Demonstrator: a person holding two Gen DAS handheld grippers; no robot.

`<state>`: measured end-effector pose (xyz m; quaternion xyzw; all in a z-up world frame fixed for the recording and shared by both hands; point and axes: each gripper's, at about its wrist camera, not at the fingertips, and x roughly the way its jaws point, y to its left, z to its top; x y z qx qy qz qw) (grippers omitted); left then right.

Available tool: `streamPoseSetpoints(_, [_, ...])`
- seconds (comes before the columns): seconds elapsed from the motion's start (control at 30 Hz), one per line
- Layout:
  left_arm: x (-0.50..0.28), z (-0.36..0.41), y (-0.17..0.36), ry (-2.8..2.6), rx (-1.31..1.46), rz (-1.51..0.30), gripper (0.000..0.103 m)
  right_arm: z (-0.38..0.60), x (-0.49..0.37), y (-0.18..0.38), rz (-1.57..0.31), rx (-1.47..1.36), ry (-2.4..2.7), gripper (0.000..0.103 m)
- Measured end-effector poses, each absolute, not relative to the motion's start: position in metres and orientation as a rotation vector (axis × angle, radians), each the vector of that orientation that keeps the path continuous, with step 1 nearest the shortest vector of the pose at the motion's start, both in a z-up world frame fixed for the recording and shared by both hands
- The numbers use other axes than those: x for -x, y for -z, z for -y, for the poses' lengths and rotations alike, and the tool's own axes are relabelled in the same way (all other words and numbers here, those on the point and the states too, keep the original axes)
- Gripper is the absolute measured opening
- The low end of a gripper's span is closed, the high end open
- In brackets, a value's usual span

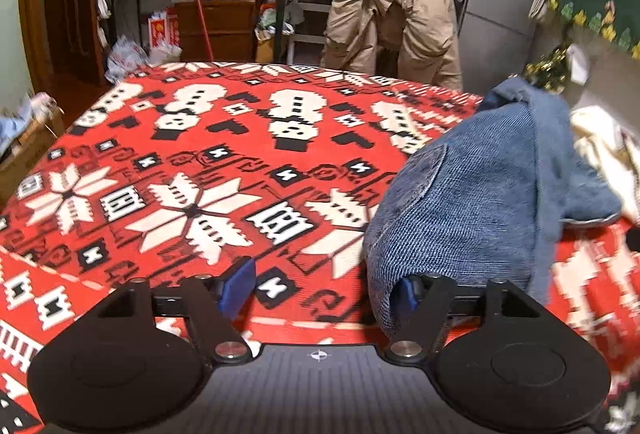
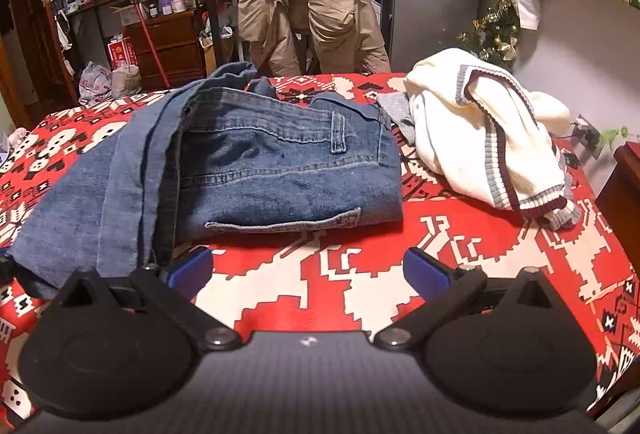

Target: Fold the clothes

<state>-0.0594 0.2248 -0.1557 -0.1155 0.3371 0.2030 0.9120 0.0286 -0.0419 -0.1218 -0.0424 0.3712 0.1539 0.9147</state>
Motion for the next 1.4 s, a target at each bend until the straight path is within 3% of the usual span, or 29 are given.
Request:
streamPoseSetpoints(0.1, [0.049,-0.225,0.162,-0.424,0.184,-0.712,0.076,0.040,-0.031,0.126,-0.774,0.091,-0.319,0.102])
streamPoseSetpoints(0.2, [0.044,-0.225,0.166,-0.471,0.126,-0.711,0.102,0.038,-0.033,0.128,-0.782,0.094,-0.323,0.102])
streamPoseSetpoints(0.43, [0.054,-0.231,0.177,-0.453,0.150,-0.633,0.103,0.037,-0.035,0.131,-0.797,0.090,-0.322,0.102])
streamPoseSetpoints(1.4, [0.055,-0.231,0.178,-0.451,0.164,-0.624,0.103,0.032,-0.060,0.140,-0.786,0.123,-0.289,0.102])
